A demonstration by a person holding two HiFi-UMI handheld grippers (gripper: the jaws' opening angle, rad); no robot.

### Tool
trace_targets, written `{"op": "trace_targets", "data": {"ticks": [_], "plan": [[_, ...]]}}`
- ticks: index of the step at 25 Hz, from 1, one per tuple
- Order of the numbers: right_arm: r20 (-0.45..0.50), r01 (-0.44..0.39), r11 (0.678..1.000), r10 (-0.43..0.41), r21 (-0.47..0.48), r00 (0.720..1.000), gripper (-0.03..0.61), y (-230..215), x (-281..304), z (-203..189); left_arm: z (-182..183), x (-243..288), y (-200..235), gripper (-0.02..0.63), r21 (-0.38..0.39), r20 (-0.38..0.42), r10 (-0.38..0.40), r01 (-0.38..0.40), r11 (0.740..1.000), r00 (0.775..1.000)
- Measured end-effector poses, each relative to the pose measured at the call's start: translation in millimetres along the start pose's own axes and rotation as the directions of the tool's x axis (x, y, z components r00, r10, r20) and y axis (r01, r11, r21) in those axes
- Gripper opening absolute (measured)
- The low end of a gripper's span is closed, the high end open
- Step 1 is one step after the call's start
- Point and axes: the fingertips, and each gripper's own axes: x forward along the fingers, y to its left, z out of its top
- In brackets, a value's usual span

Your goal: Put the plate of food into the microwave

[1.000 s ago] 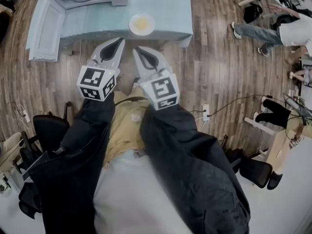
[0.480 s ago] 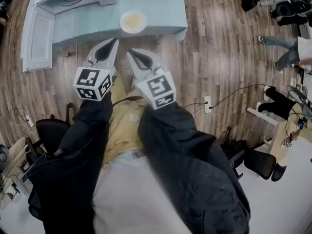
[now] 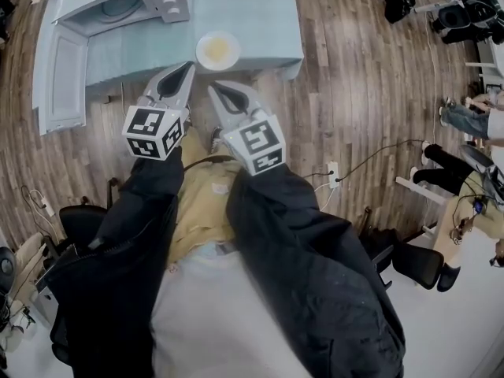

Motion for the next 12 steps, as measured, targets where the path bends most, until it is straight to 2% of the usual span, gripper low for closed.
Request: {"op": "trace_targets", "data": {"ticks": [7,9,12], "plan": [[-0.066,-0.001,0.999,0.004,0.044,0.998,0.000,-4.6,39.1,-7.7,-13.3,10.3,35.3,-0.002,-0.039,-0.064,-0.022,0.019,0.999,0.998],[-0.093,-0.001,0.998,0.006,0.059,0.996,0.000,-4.0,51.9,-14.5,-24.8,11.0,46.0,-0.002,-0.051,-0.105,-0.041,0.035,0.998,0.994],[-0.140,0.002,0.997,0.009,0.079,0.990,0.000,-4.5,74.8,-27.0,-49.2,15.1,61.3,-0.002,-0.085,-0.195,-0.099,0.084,0.993,0.976]]}}
